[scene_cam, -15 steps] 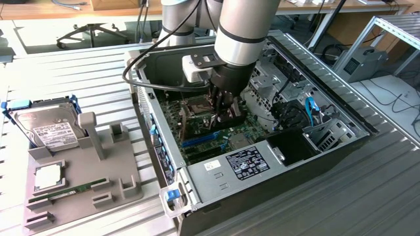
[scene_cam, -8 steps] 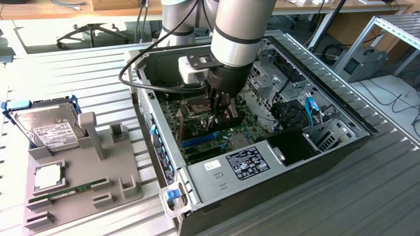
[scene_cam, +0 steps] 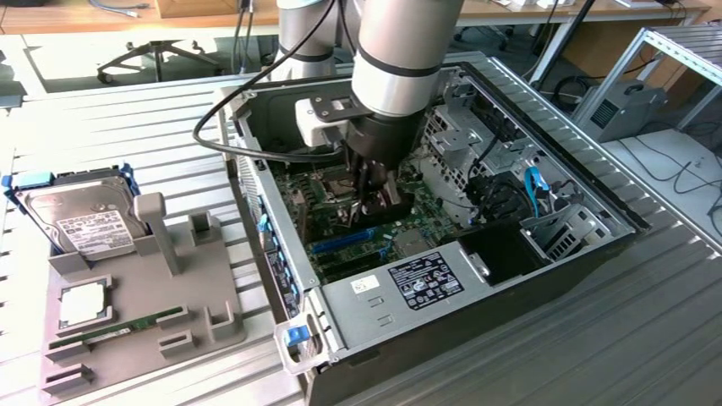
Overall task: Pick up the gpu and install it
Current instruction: 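Insert the gpu into the slot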
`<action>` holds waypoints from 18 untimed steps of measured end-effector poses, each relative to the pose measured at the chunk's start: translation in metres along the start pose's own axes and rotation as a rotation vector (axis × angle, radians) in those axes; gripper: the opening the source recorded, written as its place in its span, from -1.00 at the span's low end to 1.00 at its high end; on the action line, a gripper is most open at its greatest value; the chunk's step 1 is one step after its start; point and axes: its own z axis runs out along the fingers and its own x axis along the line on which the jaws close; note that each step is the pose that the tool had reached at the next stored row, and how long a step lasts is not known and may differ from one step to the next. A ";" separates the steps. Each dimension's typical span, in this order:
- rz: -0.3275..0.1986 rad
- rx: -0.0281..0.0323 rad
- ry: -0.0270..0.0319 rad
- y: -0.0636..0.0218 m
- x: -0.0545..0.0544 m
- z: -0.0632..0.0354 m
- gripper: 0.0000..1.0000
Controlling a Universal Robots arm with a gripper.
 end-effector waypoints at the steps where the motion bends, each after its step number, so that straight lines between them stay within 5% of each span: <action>1: 0.000 0.0004 0.0064 0.0001 0.000 0.0002 -0.47; 5: 0.000 0.0030 0.0527 0.0002 -0.002 0.0012 -0.47; 9: 0.000 0.0032 0.0576 0.0019 -0.009 0.0019 -0.47; 18: -0.004 0.0035 0.0578 0.0120 -0.010 0.0036 -0.47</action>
